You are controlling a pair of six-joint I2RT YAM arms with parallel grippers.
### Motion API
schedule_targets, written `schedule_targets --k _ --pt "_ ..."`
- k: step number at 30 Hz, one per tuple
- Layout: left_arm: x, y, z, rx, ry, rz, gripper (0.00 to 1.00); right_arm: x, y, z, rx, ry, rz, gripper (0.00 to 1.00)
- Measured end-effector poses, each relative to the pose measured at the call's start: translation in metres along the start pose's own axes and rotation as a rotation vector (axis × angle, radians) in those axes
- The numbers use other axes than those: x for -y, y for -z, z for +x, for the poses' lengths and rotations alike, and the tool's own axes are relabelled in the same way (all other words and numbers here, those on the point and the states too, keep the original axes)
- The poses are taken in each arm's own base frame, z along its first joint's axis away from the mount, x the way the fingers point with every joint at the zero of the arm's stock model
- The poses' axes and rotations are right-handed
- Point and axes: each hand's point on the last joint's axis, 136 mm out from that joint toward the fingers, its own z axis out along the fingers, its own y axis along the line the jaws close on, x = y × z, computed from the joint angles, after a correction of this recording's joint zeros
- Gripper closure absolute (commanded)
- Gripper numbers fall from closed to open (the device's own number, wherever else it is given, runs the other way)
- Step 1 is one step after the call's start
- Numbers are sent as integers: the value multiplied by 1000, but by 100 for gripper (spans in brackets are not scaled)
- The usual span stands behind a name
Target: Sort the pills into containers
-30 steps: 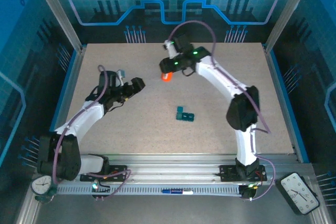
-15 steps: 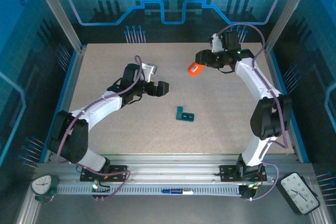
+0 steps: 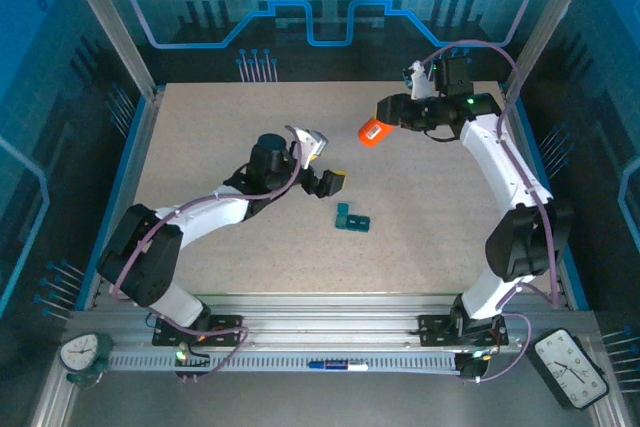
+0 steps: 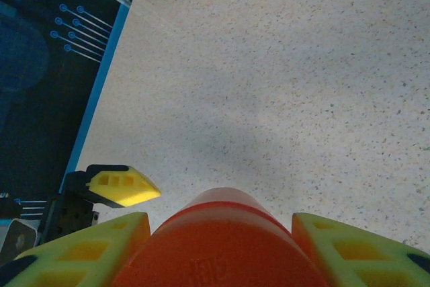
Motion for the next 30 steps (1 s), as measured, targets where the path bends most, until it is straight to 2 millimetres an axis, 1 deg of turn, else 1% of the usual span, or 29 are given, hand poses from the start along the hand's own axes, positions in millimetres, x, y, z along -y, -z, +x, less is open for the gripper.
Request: schedule_targets --k 4,9,12,14,17,20,25,30 --pt "3 -8 -10 76 -42 37 1 -6 3 6 -30 -9 -9 62" --pt "9 -13 -19 135 -74 76 2 -22 6 14 -64 10 -25 62" --pt "14 -13 -25 163 -89 101 4 -35 8 19 -81 33 -40 62" --pt "16 -13 -27 177 -93 113 7 -42 7 24 -95 50 -51 62" --pt "21 -14 -30 189 -94 129 10 -50 4 30 -116 67 -60 62" --pt "29 -15 -31 193 -102 148 11 -55 2 35 -128 79 -68 62" --pt "40 -17 -29 190 -130 170 18 -62 -2 42 -147 97 -80 62" --pt "42 -21 -24 181 -129 175 27 -64 -12 51 -177 96 -97 62"
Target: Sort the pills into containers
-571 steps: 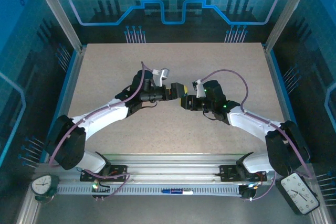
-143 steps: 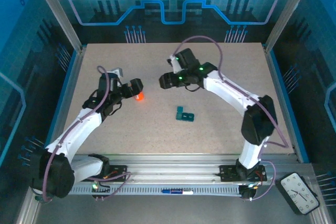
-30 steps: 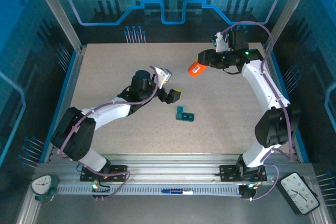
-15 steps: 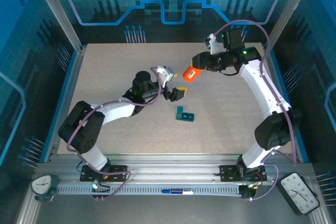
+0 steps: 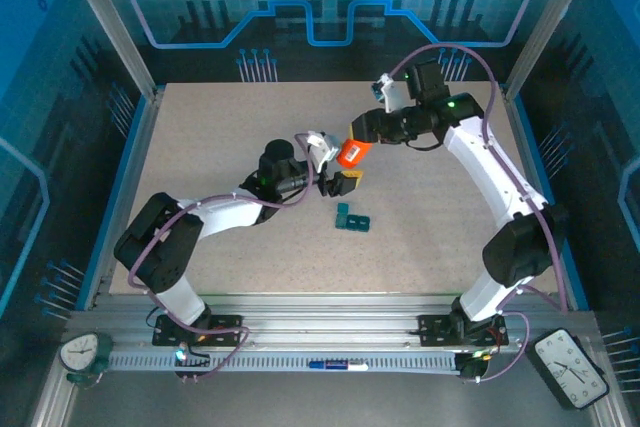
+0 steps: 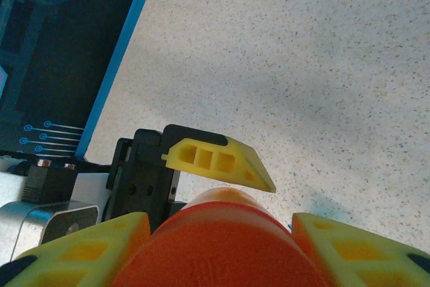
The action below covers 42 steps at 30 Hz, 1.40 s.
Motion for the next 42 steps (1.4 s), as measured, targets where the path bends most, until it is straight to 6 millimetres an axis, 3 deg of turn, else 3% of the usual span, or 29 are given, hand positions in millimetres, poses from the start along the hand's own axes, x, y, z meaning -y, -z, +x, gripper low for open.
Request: schedule_targets --k 19,26,28,31,34,37,42 --pt "-3 -2 -1 19 30 -6 47 8 -17 14 -36 -41 -44 62" --pt "-3 -2 -1 19 45 -6 65 8 -19 13 -31 -48 -46 62" --pt "-3 -2 0 18 51 -5 76 9 -19 14 -32 -53 -47 58" --pt "-3 -2 0 16 55 -5 93 9 -19 13 -30 -55 -48 42" --pt "-3 -2 -1 20 63 -1 100 10 -18 11 -22 -65 -56 28" --pt "-2 -2 -2 23 71 1 100 14 -9 4 20 -79 -63 24" --pt "-2 -2 1 14 78 -1 100 26 39 -6 173 -130 -61 22"
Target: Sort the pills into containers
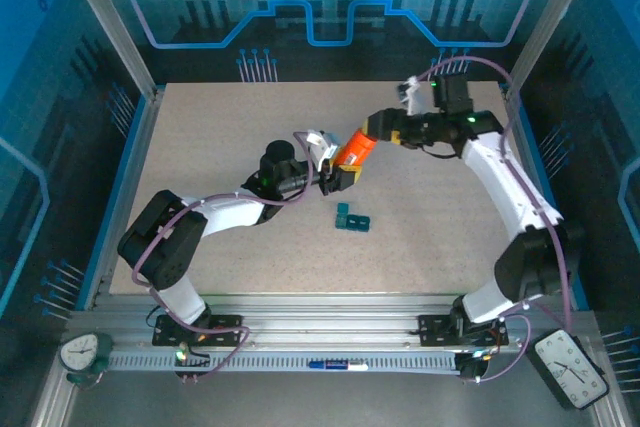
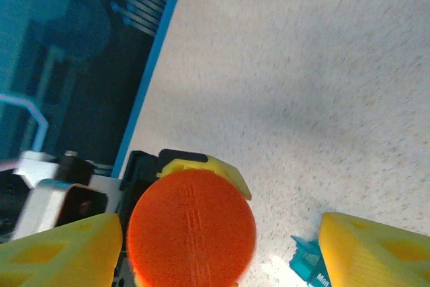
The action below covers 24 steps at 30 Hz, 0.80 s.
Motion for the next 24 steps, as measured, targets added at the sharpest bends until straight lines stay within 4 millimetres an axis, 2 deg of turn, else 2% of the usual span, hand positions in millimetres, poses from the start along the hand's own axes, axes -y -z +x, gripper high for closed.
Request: schedule_targets --k 2,4,9,13,17,24 --pt "0 0 1 -5 0 -1 100 1 19 -5 79 -19 12 22" --pt "0 1 1 -11 -3 -2 100 2 30 -4 141 -43 29 22" --pt "-4 3 1 -27 -42 -37 100 20 40 3 260 -160 103 20" --pt "-8 6 -2 -31 -84 -85 100 28 32 1 297 -215 139 20" --pt "-11 8 -4 -40 -113 -117 100 24 15 -2 289 -225 129 20" --pt "-12 8 5 -79 -120 -129 100 8 -18 -4 240 -209 97 19"
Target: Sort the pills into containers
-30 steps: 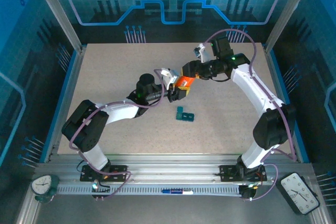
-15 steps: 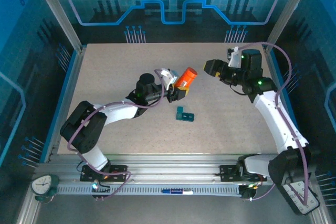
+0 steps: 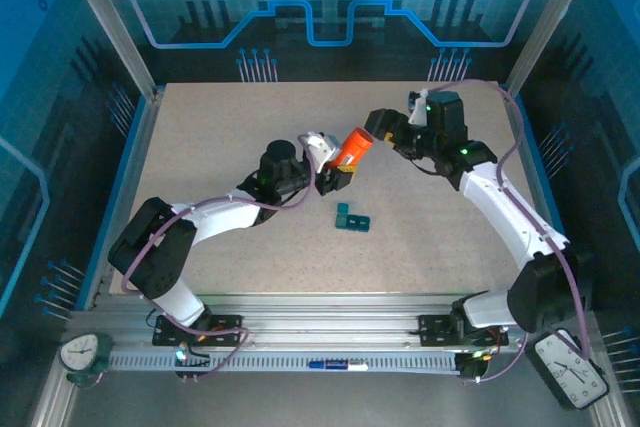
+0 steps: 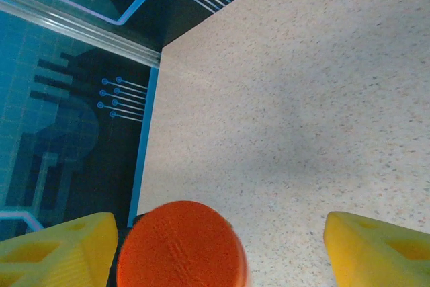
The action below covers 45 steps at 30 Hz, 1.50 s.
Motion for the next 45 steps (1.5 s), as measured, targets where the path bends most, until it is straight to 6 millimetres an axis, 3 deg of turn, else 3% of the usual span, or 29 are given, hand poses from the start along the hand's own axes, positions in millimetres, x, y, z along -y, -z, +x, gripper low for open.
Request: schedule_targets --k 10,19,30,38,45 --pt "3 -1 3 -14 0 2 100 -9 -15 9 -34 14 -16 29" --pt "4 -2 2 -13 -1 3 100 -13 -17 16 -52 31 -23 45" --pt "3 -2 2 -16 3 0 100 -13 -18 16 -53 65 -27 55" --pt "3 -2 7 -35 24 -1 100 -19 -22 19 -101 214 -79 52" --pt "5 -2 3 -28 24 14 100 -16 -15 11 -98 280 -103 24"
